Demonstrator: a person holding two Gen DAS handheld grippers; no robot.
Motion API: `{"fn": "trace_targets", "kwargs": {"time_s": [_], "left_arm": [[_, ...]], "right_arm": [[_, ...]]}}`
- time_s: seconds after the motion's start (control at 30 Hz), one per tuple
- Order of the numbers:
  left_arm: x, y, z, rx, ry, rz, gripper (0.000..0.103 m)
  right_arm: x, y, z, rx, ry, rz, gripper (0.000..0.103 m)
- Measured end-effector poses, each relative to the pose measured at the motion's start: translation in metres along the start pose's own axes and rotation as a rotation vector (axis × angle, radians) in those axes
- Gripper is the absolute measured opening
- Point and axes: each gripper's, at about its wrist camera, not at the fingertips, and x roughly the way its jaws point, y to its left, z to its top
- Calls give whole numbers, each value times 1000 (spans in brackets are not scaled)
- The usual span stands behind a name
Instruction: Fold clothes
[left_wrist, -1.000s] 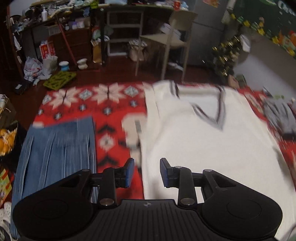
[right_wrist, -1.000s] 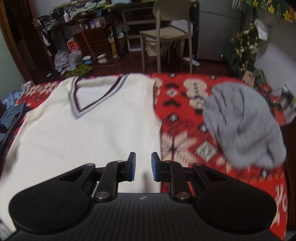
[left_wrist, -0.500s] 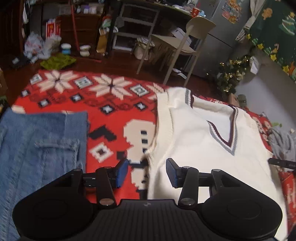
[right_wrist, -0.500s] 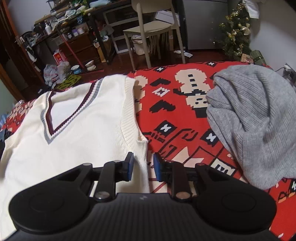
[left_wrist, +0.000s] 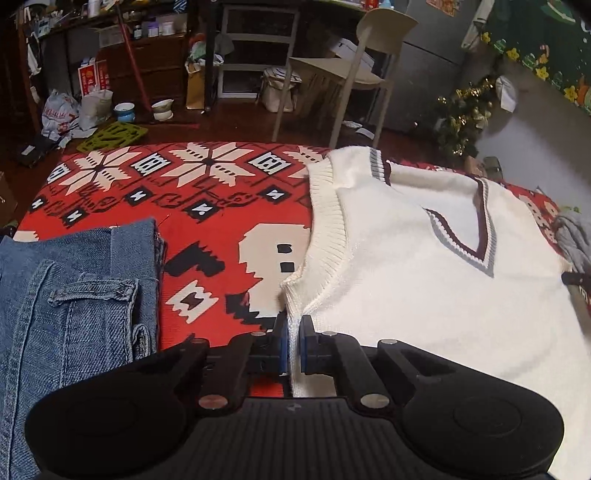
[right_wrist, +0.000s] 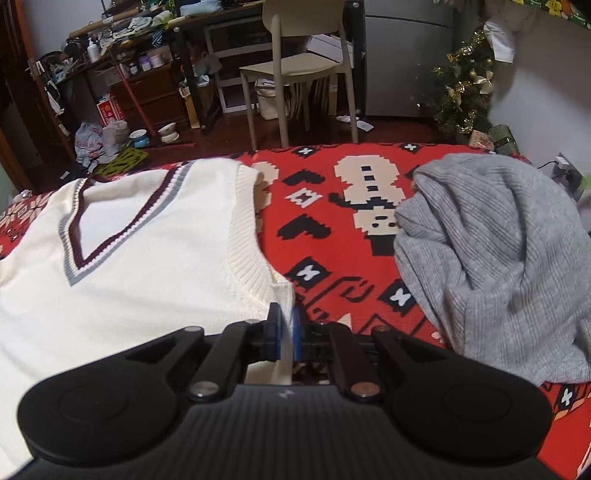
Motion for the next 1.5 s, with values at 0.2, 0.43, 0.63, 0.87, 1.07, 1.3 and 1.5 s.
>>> {"fn": "trace_targets", "kwargs": {"time_s": [0.2, 0.43, 0.63, 0.87, 1.07, 1.3, 1.5], "left_arm": [[-11, 4, 0, -76, -22, 16, 38], [-42, -17, -2, -23, -65, -27, 52], [-60, -62, -25, 100, -86, 14, 63], [-66, -101, -49, 145, -65, -75, 81], [-63, -124, -62, 181, -39, -127, 83], [-50, -143, -85, 171, 49, -211, 49], [-43, -153, -93, 232, 61, -243, 28]], "right_arm": [[-14, -4, -1, -12, -30, -16, 36], [-53, 11, -6, -69, -51, 40, 63], [-79, 44, -25, -127, -53, 137, 93], [-99, 88, -51, -238, -78, 52, 102], [-101, 99, -60, -201, -6, 138, 102], [-91, 114, -81, -245, 83, 187, 48], [-85, 124, -99, -302, 120, 209, 28]]}}
